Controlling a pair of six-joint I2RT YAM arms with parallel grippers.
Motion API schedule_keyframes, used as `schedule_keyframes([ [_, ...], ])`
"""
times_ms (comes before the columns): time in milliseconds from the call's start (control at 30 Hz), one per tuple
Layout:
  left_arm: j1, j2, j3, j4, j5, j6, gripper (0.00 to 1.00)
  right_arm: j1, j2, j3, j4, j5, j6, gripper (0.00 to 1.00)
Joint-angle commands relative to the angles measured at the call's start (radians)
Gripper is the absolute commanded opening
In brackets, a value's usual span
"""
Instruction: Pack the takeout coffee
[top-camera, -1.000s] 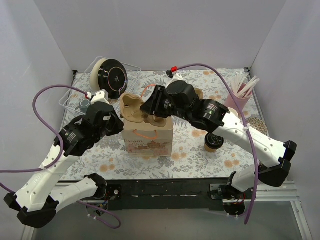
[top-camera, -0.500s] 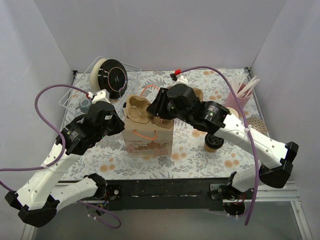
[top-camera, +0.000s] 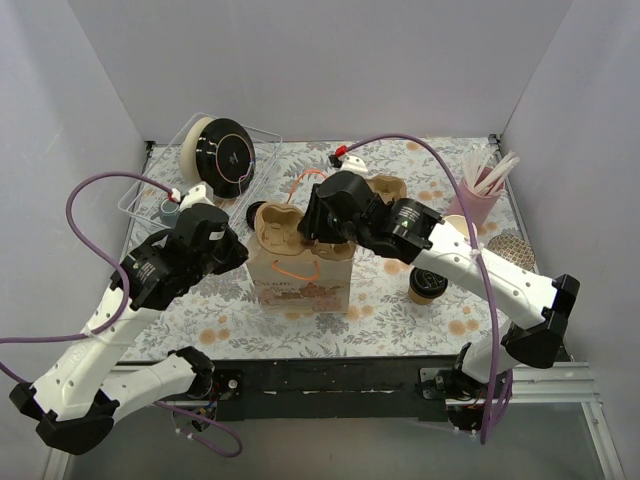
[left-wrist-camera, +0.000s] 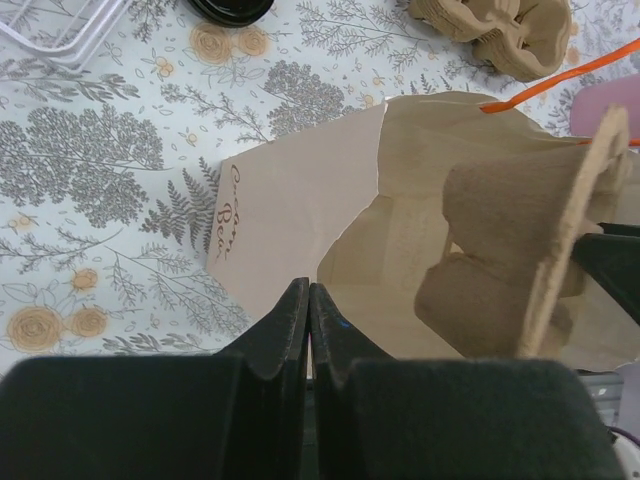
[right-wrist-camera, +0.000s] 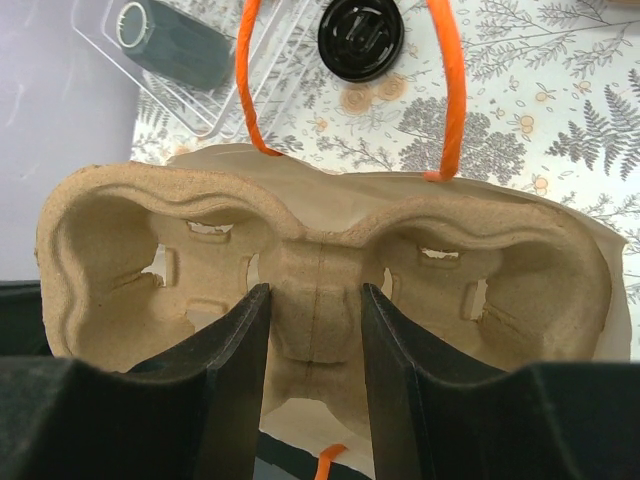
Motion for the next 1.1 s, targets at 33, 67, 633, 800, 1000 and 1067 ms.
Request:
schedule_keyframes([
  [33,0.005,-0.02,0.026,-0.019,0.056,-0.072,0.0,0.025,0.056,0.131,-0.086,0.082,-0.022,0.4],
  [67,0.005,-0.023,0.023,-0.015,0.076,-0.094,0.0,0.028,0.067,0.146,-0.104,0.105,-0.023,0.4],
  [633,0.005,-0.057,-0.02,-0.039,0.107,-0.177,0.0,0.088,0.153,0.234,-0.265,0.231,-0.002,0.39],
  [800,0.005,-0.061,-0.022,-0.054,0.107,-0.186,0.0,0.096,0.171,0.249,-0.293,0.243,-0.005,0.39],
  [1000,0.005,-0.087,-0.026,-0.064,0.111,-0.198,0.0,0.099,0.193,0.26,-0.297,0.24,-0.009,0.39],
  [1067,0.005,-0.096,-0.028,-0.062,0.113,-0.203,0.0,0.1,0.198,0.26,-0.297,0.236,-0.006,0.39],
])
